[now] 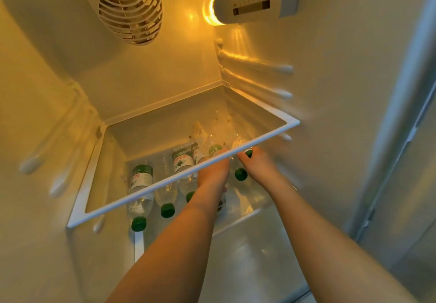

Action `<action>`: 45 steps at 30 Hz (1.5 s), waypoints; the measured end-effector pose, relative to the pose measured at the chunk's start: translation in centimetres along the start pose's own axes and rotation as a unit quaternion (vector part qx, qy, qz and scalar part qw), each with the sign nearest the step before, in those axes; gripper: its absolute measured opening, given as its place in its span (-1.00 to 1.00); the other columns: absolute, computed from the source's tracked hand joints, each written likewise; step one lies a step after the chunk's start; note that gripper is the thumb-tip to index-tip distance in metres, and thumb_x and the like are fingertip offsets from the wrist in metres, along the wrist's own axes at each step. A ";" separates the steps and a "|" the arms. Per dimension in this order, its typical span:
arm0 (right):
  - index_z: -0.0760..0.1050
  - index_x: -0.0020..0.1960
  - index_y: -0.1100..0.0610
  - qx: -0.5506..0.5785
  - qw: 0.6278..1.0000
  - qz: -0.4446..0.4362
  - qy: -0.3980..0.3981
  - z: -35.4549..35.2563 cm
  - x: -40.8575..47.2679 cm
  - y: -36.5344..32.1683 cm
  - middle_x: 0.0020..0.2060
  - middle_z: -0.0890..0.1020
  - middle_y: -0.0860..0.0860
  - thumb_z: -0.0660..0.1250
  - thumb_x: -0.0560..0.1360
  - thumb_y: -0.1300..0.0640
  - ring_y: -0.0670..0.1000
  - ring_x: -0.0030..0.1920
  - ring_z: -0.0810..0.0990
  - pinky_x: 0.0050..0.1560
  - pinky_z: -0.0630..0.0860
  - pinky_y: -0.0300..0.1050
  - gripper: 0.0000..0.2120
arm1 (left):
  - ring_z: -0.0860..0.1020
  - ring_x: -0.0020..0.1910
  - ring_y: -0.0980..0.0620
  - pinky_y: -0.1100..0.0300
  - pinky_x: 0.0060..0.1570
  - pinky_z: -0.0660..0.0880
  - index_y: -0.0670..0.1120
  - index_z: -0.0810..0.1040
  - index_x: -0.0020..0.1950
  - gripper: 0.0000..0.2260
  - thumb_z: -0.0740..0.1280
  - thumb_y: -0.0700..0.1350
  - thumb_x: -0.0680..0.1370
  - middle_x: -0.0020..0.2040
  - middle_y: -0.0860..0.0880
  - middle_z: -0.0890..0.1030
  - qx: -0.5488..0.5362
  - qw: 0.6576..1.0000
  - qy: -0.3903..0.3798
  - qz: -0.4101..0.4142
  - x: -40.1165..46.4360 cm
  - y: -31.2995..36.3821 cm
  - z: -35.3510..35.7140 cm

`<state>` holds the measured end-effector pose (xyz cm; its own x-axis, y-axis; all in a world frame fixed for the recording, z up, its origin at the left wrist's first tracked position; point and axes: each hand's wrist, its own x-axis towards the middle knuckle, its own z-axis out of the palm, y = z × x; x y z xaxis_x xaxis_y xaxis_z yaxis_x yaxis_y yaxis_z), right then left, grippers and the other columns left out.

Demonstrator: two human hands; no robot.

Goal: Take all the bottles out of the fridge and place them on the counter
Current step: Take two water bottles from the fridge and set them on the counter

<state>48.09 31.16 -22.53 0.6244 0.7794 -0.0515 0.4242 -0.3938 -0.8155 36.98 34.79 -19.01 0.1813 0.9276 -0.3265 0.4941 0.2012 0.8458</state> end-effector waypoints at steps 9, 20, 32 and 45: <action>0.45 0.00 0.18 0.074 0.997 0.013 0.029 -0.3 -1.4 0.6 -0.13 0.56 0.08 0.12 0.56 -0.16 0.12 -0.13 0.53 -0.23 0.39 -0.04 -0.60 | 0.56 0.01 -0.17 0.11 -0.26 0.52 0.08 0.43 -0.13 -0.75 0.23 0.25 0.52 0.06 -0.13 0.55 -0.025 1.000 0.008 0.007 0.5 0.0 -0.1; 0.49 -0.21 0.22 0.262 0.956 0.064 0.117 -0.1 -8.6 2.6 -0.22 0.60 0.14 0.20 0.51 -0.06 0.16 -0.12 0.59 -0.04 0.57 0.17 -0.66 | 0.46 -0.33 -0.09 0.18 -0.41 0.31 -0.11 0.49 -0.14 -0.55 0.19 0.28 0.37 -0.28 -0.08 0.47 -0.014 0.999 0.026 0.027 -3.5 -2.5 0.3; 0.51 -0.24 0.01 0.416 0.880 0.106 0.202 -0.3 -15.9 2.0 -0.27 0.66 0.02 0.22 0.53 0.03 0.01 -0.17 0.67 0.06 0.59 0.16 -0.80 | 0.35 -0.54 0.02 0.20 -0.51 0.29 -0.13 0.41 -0.25 -0.68 0.19 0.12 0.49 -0.45 -0.05 0.34 -0.203 0.977 0.046 0.047 -9.7 -7.2 -1.2; 0.52 -0.21 0.25 0.149 0.969 -0.008 0.197 -4.3 -25.2 1.0 -0.25 0.60 0.18 0.14 0.55 -0.03 0.13 -0.25 0.49 -0.36 0.28 -0.10 -0.61 | 0.52 -0.41 -0.06 0.17 -0.41 0.36 -0.17 0.57 0.12 -0.45 0.21 0.24 0.40 -0.07 -0.20 0.61 -0.089 0.987 0.122 0.055 -21.1 -10.6 -9.1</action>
<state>35.59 9.03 -19.57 0.8463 0.5140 0.1398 0.2654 -0.1793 -0.9473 20.13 15.95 -17.26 0.0057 0.9908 -0.1350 0.3223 0.1260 0.9382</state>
